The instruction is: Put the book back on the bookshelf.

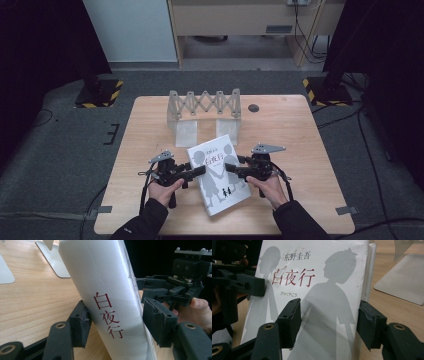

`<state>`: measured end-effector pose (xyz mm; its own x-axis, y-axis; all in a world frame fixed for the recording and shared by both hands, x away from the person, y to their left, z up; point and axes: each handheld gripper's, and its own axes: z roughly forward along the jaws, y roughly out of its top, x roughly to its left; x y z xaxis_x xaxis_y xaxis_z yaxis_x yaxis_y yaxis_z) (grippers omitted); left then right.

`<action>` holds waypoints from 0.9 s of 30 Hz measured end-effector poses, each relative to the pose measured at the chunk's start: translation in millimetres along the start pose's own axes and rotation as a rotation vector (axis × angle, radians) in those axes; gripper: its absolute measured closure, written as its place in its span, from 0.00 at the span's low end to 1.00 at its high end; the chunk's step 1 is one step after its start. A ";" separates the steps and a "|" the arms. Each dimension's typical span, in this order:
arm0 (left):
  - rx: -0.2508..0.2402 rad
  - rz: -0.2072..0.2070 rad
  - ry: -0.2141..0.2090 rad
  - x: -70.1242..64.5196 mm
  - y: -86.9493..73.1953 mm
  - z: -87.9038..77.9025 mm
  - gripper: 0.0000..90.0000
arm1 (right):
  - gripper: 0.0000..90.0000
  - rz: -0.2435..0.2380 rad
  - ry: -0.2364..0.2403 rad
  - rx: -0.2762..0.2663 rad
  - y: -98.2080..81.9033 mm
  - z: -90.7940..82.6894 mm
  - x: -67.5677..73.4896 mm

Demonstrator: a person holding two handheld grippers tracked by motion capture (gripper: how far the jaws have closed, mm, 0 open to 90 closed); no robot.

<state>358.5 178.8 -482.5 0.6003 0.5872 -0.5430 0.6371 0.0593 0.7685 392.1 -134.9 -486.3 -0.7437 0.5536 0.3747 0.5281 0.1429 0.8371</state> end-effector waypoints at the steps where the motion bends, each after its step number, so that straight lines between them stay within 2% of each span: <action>1: 0.001 0.004 0.003 -1.5 1.1 0.3 0.45 | 0.46 0.000 0.003 -0.002 0.0 -1.1 -0.4; 7: 0.017 0.011 0.027 -4.1 3.0 1.9 0.42 | 0.46 0.001 0.004 -0.007 0.0 -1.8 -1.1; 9: 0.036 0.024 0.060 -4.6 2.3 4.0 0.40 | 0.47 -0.017 -0.005 -0.004 -0.2 -0.7 0.7; 13: 0.036 0.030 0.052 -4.2 2.5 3.9 0.40 | 0.49 -0.022 -0.006 -0.002 0.4 -1.3 0.6; 16: 0.016 0.040 0.028 -4.6 2.9 4.3 0.41 | 0.49 -0.008 0.002 -0.003 0.8 -3.1 -1.3; 18: 0.018 0.040 0.032 -4.9 2.8 5.0 0.40 | 0.49 -0.008 0.002 -0.004 0.7 -3.3 -1.1; 24: 0.018 0.029 0.019 -4.0 2.9 4.1 0.42 | 0.48 -0.012 0.004 -0.004 0.6 -2.9 -0.5; 27: 0.007 0.026 0.012 -5.0 2.5 3.2 0.43 | 0.48 0.002 0.006 -0.005 0.9 -3.5 -0.9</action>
<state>358.6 173.4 -478.9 0.6112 0.5979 -0.5186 0.6248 0.0378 0.7799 391.8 -138.1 -484.6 -0.7452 0.5487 0.3790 0.5276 0.1374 0.8383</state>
